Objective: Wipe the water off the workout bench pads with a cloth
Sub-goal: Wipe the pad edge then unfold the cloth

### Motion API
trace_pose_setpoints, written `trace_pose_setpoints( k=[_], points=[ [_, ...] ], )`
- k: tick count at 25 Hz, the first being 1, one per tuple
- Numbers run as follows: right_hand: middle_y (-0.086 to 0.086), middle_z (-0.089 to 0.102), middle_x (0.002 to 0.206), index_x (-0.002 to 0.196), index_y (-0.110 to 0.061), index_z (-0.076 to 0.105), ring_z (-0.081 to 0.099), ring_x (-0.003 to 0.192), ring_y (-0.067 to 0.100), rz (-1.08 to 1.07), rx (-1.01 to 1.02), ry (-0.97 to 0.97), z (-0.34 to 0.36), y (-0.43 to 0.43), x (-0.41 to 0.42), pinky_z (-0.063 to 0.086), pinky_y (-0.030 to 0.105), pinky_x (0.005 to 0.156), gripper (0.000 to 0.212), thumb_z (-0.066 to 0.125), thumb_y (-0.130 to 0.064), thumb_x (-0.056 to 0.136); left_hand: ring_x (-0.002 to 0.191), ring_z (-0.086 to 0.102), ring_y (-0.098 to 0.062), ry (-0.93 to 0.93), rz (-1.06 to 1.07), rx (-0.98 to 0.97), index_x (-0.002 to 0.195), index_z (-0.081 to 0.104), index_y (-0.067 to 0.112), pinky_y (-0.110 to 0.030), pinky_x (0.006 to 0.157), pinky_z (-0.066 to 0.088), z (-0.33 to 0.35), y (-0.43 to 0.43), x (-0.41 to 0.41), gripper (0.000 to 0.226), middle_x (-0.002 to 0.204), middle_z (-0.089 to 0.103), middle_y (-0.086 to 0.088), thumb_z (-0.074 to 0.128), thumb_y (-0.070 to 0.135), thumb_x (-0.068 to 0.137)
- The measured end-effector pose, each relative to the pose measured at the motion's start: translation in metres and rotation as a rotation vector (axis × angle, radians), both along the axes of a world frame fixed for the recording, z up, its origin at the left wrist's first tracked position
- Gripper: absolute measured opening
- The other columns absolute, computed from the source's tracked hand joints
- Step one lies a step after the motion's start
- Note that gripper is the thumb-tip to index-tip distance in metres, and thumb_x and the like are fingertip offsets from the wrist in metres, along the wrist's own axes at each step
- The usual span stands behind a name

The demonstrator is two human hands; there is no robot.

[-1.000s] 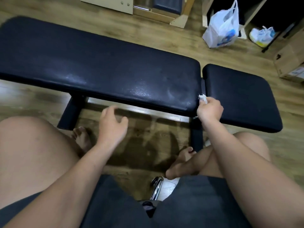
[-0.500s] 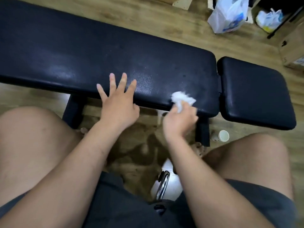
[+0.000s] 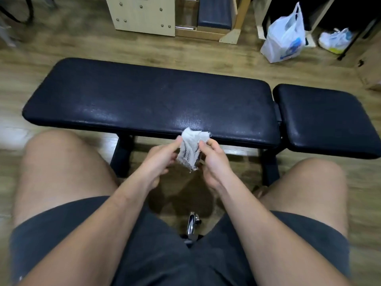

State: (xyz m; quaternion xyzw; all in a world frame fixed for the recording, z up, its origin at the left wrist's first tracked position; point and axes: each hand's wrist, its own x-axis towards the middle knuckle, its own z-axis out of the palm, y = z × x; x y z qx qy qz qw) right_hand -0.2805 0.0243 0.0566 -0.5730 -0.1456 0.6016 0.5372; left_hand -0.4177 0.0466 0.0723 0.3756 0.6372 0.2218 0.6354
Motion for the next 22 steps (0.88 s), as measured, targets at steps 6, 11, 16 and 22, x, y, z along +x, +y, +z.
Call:
trace_pose_setpoints(
  k=[6, 11, 16, 22],
  points=[
    [0.016, 0.071, 0.094, 0.098, -0.006, 0.061, 0.067, 0.083, 0.026, -0.028, -0.096, 0.198, 0.005, -0.043, 0.042, 0.056, 0.036, 0.069, 0.017, 0.053, 0.006, 0.089, 0.087, 0.065, -0.022, -0.054, 0.068, 0.031, 0.096, 0.069, 0.016, -0.039, 0.084, 0.053, -0.004, -0.034, 0.034, 0.014, 0.086, 0.071, -0.003, 0.073, 0.024, 0.084],
    [0.018, 0.060, 0.108, 0.095, -0.012, 0.052, 0.065, 0.091, 0.028, -0.681, -0.154, 0.129, -0.017, -0.032, 0.124, 0.058, 0.036, 0.060, 0.026, 0.045, 0.011, 0.086, 0.102, 0.065, -0.024, -0.029, 0.035, -0.103, 0.116, 0.059, 0.014, -0.043, 0.089, 0.054, -0.017, -0.056, 0.053, 0.026, 0.115, 0.063, -0.008, 0.062, 0.027, 0.093],
    [0.005, 0.056, 0.086, 0.090, -0.012, 0.051, 0.055, 0.071, 0.020, -0.744, -0.237, -0.223, -0.037, 0.009, 0.117, 0.057, 0.024, 0.057, 0.016, 0.051, 0.002, 0.082, 0.107, 0.063, -0.024, -0.048, 0.135, -0.078, 0.122, 0.056, 0.016, -0.042, 0.091, 0.052, -0.023, -0.022, 0.043, 0.027, 0.118, 0.063, -0.006, 0.058, 0.026, 0.096],
    [-0.006, 0.051, 0.063, 0.067, -0.023, 0.037, 0.053, 0.061, 0.020, -0.647, -0.282, -0.464, -0.050, 0.040, 0.039, 0.055, 0.043, 0.075, 0.029, 0.060, -0.007, 0.075, 0.106, 0.065, -0.022, -0.179, 0.279, -0.104, 0.108, 0.060, 0.020, -0.041, 0.097, 0.051, -0.036, 0.012, 0.010, 0.013, 0.115, 0.066, -0.005, 0.053, 0.022, 0.098]
  ],
)
